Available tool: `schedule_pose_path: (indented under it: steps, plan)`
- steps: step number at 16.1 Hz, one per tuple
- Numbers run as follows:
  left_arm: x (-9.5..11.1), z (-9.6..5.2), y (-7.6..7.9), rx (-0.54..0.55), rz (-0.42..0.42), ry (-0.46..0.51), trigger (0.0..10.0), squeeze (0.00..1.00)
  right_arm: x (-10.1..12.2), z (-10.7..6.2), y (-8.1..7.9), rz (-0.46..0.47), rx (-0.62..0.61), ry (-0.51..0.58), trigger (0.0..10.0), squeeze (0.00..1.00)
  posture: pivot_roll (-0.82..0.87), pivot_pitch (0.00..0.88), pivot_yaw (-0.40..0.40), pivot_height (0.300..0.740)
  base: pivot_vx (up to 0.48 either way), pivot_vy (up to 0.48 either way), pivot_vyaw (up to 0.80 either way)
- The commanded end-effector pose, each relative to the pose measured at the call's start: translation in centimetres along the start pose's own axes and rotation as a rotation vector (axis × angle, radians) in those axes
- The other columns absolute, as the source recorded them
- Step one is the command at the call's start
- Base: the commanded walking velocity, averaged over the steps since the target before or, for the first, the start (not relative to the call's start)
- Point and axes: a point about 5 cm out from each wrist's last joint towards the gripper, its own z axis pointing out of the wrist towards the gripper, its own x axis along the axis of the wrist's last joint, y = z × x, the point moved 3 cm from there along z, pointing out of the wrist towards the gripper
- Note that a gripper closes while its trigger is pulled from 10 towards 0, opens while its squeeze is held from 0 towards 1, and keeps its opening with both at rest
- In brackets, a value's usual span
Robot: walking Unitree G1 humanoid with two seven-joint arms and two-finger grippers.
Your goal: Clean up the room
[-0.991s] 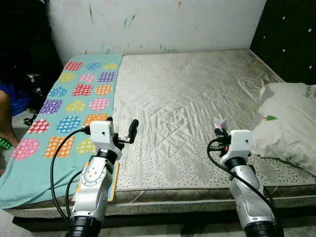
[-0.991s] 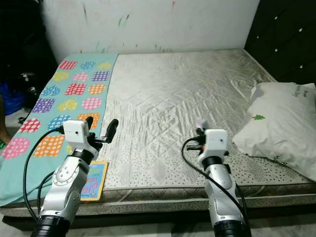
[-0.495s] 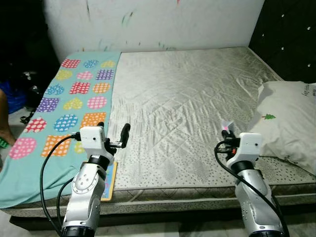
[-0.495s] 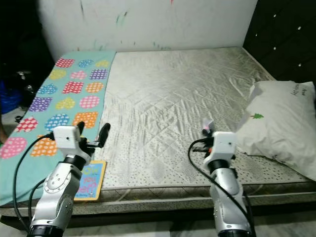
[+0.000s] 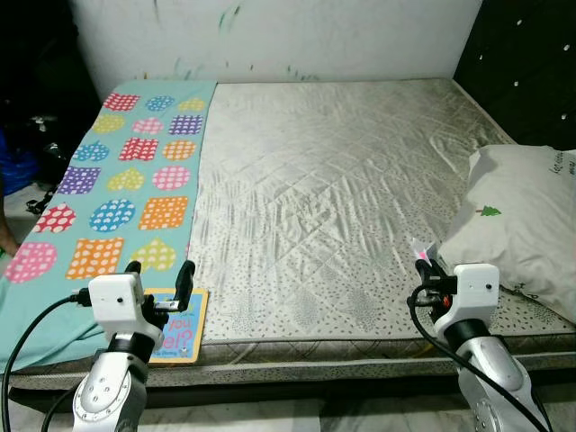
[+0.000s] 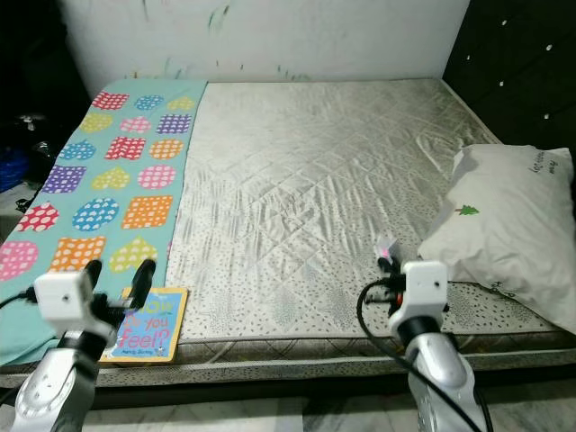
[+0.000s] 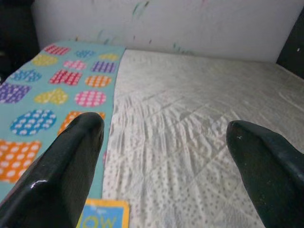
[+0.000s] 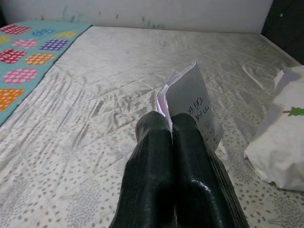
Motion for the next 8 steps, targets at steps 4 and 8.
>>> schedule_pose_path:
  steps: [4,8]
  plan:
    - [0.8,0.4,0.8,-0.018,-0.025,0.000,10.0,0.00,1.0,0.5,-1.6,0.014,0.046,0.015,10.0,0.00,-0.06,0.091,-0.011,0.740,0.000,0.000,0.00]
    - [0.9,0.4,1.3,-0.037,-0.047,-0.003,10.0,0.00,1.1,0.7,-1.7,0.016,0.050,0.012,10.0,0.00,-0.06,0.100,-0.014,0.740,0.000,0.000,0.00]
